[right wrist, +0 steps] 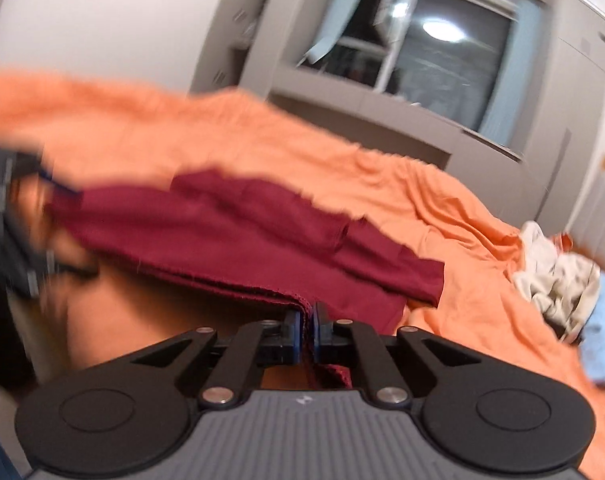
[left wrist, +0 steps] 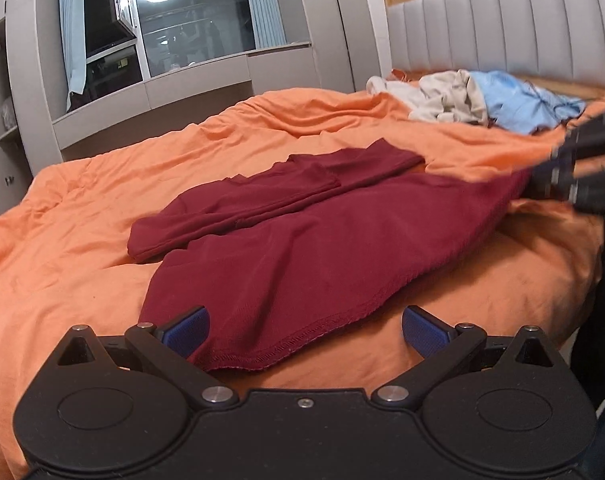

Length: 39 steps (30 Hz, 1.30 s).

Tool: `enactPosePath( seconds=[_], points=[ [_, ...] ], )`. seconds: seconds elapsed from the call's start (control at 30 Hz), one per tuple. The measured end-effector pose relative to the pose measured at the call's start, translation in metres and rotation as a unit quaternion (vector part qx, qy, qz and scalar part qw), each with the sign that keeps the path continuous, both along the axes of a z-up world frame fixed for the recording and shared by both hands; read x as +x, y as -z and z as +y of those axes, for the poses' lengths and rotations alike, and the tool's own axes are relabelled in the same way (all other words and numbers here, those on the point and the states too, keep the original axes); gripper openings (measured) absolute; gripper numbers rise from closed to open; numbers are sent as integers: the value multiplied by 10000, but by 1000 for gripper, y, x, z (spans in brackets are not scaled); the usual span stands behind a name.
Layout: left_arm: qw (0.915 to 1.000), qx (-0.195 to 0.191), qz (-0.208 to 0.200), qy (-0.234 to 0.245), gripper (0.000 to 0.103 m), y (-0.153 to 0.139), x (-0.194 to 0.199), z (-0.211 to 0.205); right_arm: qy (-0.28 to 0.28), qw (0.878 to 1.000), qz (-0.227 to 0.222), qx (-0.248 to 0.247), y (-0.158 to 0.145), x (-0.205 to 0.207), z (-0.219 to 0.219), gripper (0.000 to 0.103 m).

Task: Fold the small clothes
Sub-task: 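Grasp the sweater hem with the right gripper while the left gripper grasps it too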

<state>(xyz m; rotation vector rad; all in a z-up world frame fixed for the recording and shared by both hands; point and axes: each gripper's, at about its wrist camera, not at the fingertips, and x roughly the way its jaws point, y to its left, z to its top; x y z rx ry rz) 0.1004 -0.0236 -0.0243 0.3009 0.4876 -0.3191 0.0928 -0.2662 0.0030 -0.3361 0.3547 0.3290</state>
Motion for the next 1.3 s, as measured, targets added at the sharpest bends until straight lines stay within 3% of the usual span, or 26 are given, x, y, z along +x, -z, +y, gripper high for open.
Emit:
enactPosePath(
  seconds=[0.13,0.23,0.37,0.47,0.53,0.63,0.73,0.9,0.97,1.0,1.03,1.1,1.3],
  points=[
    [9997,72,38,-225,103,0,9,-6,87,9985,-178,519,-18,7,-11,7],
    [9988,100,-55,-473,102,-3,12,-5,98,9984,-313,463,-25,7,-14,7],
    [9919,350,-121,-1216,98,-7,17,7,159,9985,-394,333,-24,8,-17,7],
    [9894,131,-110,-1440,91,-14,14,24,223,9985,-364,330,-21,5,-18,7],
    [9886,110,-50,-1501,77,-15,12,30,254,9987,-317,306,-17,2,-18,7],
    [9890,162,4,-1472,54,-17,9,35,300,9988,-243,292,-11,-1,-17,7],
    [9907,131,-152,-1344,51,-21,5,36,355,9989,-227,204,-6,-3,-16,7],
    [9916,576,-494,-1048,50,-24,4,23,402,9987,-286,114,-4,-7,-12,7],
    [9921,604,-553,-946,33,-25,3,21,442,9985,-325,82,-4,-8,-10,7],
    [9925,580,-559,-915,16,-26,3,22,461,9983,-353,65,-3,-9,-10,7],
    [9930,544,-557,-888,13,-28,3,23,488,9980,-395,39,-3,-10,-9,6],
    [9936,437,-598,-850,8,-30,2,26,548,9971,-521,-5,-3,-13,-8,6],
    [9910,10,-1044,-841,5,-44,-13,33,600,9937,-941,-70,-6,-26,-6,6]
  ],
)
